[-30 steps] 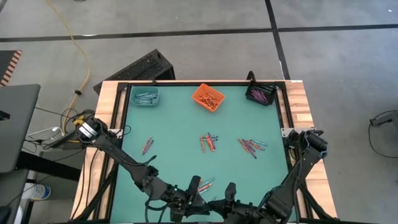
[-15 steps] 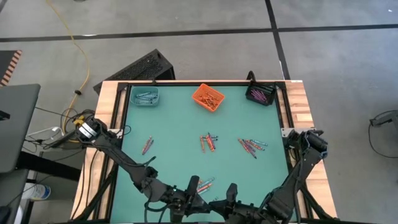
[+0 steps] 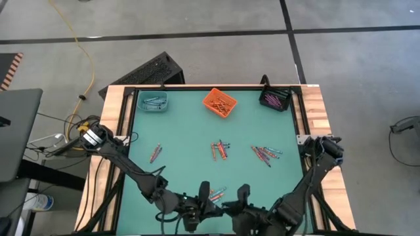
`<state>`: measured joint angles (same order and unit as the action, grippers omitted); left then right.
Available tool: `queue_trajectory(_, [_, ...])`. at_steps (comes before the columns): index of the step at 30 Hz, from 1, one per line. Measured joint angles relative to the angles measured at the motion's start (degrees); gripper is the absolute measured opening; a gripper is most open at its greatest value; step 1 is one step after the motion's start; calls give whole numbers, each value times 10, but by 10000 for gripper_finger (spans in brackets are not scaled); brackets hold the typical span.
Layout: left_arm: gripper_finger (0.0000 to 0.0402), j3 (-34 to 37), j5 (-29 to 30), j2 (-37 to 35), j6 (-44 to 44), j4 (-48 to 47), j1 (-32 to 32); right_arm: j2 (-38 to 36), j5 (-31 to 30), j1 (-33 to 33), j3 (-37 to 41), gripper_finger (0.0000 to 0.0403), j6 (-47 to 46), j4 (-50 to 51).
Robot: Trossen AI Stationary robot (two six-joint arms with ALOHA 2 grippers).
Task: Sort crayons
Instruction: Put the blue crayon into the blue bin
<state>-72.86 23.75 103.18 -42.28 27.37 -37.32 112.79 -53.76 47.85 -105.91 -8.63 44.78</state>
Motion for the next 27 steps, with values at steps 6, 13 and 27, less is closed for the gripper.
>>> queue_trajectory(6, [6,0,104,0,-13,-79,-2,0,-2,-16,0,159,-119,108])
queue_trajectory(13, [6,0,219,-24,50,-297,35,0,16,-13,28,227,-319,222])
queue_trajectory(27, [6,0,165,-88,218,-771,257,0,62,42,156,212,-574,174])
